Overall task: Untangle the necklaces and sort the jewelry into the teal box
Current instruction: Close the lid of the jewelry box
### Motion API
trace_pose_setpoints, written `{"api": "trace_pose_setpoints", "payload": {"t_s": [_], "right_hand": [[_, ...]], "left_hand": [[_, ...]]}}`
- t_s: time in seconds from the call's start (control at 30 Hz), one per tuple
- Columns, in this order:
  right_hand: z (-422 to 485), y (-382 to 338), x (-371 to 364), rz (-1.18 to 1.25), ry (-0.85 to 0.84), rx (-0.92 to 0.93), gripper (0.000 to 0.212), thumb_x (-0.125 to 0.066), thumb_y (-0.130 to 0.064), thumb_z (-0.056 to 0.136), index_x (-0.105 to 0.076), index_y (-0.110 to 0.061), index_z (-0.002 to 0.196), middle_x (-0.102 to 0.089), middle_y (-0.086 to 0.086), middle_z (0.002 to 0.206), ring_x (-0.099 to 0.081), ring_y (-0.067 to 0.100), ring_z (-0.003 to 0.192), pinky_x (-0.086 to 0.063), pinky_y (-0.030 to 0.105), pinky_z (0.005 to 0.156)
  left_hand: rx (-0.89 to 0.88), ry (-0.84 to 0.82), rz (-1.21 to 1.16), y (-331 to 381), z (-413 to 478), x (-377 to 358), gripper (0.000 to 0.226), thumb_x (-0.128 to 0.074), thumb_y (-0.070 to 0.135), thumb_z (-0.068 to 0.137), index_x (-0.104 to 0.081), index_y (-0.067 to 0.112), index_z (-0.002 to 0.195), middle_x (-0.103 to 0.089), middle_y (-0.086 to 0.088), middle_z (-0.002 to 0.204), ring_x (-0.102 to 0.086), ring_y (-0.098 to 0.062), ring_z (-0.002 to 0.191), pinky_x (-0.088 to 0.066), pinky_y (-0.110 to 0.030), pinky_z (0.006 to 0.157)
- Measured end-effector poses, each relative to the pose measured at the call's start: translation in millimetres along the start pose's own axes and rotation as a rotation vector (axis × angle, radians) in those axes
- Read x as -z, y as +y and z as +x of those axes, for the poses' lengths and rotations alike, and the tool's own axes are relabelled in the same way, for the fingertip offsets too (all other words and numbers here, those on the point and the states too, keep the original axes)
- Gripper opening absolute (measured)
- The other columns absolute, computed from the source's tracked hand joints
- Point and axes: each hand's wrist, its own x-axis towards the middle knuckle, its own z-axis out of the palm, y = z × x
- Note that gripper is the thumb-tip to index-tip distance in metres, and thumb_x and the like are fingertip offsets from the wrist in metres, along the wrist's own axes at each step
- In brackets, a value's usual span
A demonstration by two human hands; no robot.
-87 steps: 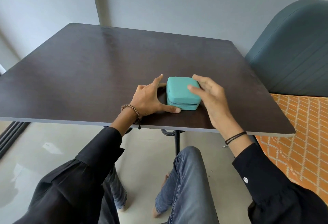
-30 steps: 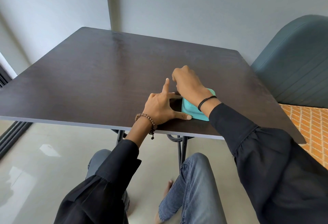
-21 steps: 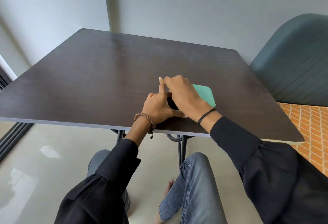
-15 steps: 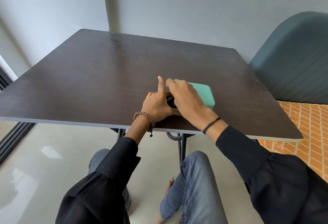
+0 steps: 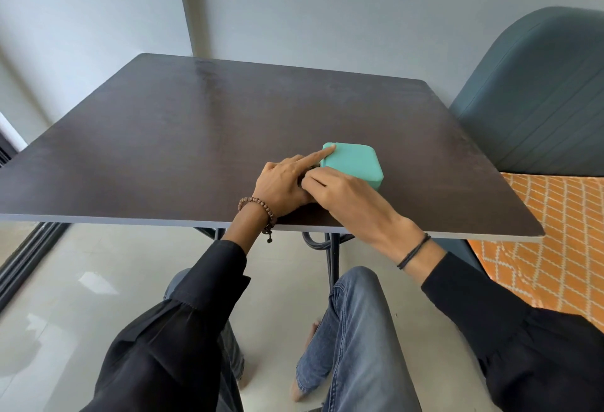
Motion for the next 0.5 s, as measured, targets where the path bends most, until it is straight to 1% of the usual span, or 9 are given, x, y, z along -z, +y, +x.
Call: {"api": "trace_pose_setpoints", "payload": {"t_s": [0.03,0.1,0.17,0.2,0.27,0.33,0.43,0.5], "right_hand": [[-6.1,2.9,0.4,-0.050,-0.013,0.031,0.038,-0.061,0.023,0.070,-0.061,-0.008,0.093,-0.061,0.008,0.088,-0.062,0.024,0.075,-0.056,0.035,0.055],[-17.5,10.2,0.6,-0.112,-0.048,0.078,0.038,-0.053,0.022,0.076,-0.060,-0.008,0.098,-0.061,0.009,0.098,-0.062,0.024,0.084,-0.058,0.036,0.063],[-27.0,17.4,0.0,-0.163,-0.060,0.101,0.036,-0.051,0.020,0.082,-0.060,-0.006,0.106,-0.060,0.012,0.112,-0.062,0.025,0.096,-0.059,0.038,0.074],[-30.4,20.4,-0.7,-0.191,-0.047,0.103,0.034,-0.052,0.019,0.084,-0.061,-0.006,0.106,-0.060,0.013,0.115,-0.062,0.025,0.099,-0.059,0.038,0.075],[-34.5,23.5,-2.6,-0.211,-0.002,0.092,0.027,-0.051,0.016,0.090,-0.062,-0.006,0.099,-0.060,0.014,0.115,-0.061,0.024,0.098,-0.060,0.037,0.074],[-37.7,23.1,-5.2,-0.194,0.069,0.061,0.022,-0.052,0.012,0.094,-0.063,-0.006,0.091,-0.063,0.014,0.111,-0.062,0.024,0.094,-0.060,0.034,0.069],[-39.3,20.5,-11.8,-0.218,0.182,0.015,0.018,-0.055,0.005,0.099,-0.064,-0.005,0.087,-0.066,0.013,0.105,-0.062,0.024,0.088,-0.057,0.033,0.065],[-38.4,18.3,-14.7,-0.262,0.256,-0.013,0.018,-0.059,-0.002,0.100,-0.064,-0.006,0.084,-0.066,0.009,0.098,-0.062,0.024,0.084,-0.055,0.034,0.063]], "left_hand": [[0.003,-0.001,-0.005,0.4,-0.2,-0.2,0.079,-0.029,0.065,0.073,-0.024,0.050,0.150,-0.063,0.010,0.114,-0.058,-0.014,0.104,-0.038,-0.032,0.089],[0.010,-0.009,-0.024,1.7,-0.5,0.5,0.082,-0.033,0.070,0.070,-0.026,0.050,0.150,-0.063,0.011,0.118,-0.058,-0.014,0.107,-0.038,-0.033,0.092],[0.014,-0.018,-0.045,2.0,-0.5,0.8,0.085,-0.038,0.077,0.068,-0.026,0.052,0.149,-0.062,0.013,0.119,-0.056,-0.013,0.109,-0.036,-0.033,0.094],[0.016,-0.019,-0.050,2.1,-0.5,0.5,0.086,-0.040,0.079,0.067,-0.026,0.053,0.148,-0.062,0.013,0.120,-0.056,-0.012,0.110,-0.035,-0.032,0.094],[0.017,-0.012,-0.054,1.4,-0.2,-0.2,0.085,-0.043,0.081,0.070,-0.026,0.053,0.148,-0.061,0.013,0.121,-0.055,-0.011,0.111,-0.034,-0.032,0.095],[0.013,-0.011,-0.062,1.2,0.3,-1.6,0.084,-0.046,0.082,0.071,-0.026,0.053,0.148,-0.059,0.012,0.123,-0.055,-0.011,0.112,-0.035,-0.034,0.097],[0.005,-0.016,-0.082,3.0,-0.7,-1.6,0.089,-0.045,0.085,0.068,-0.026,0.051,0.148,-0.051,0.013,0.138,-0.052,-0.010,0.119,-0.033,-0.036,0.102],[0.004,-0.018,-0.092,4.8,-1.4,-0.2,0.091,-0.045,0.085,0.067,-0.027,0.050,0.149,-0.048,0.013,0.143,-0.050,-0.010,0.123,-0.031,-0.035,0.102]]}}
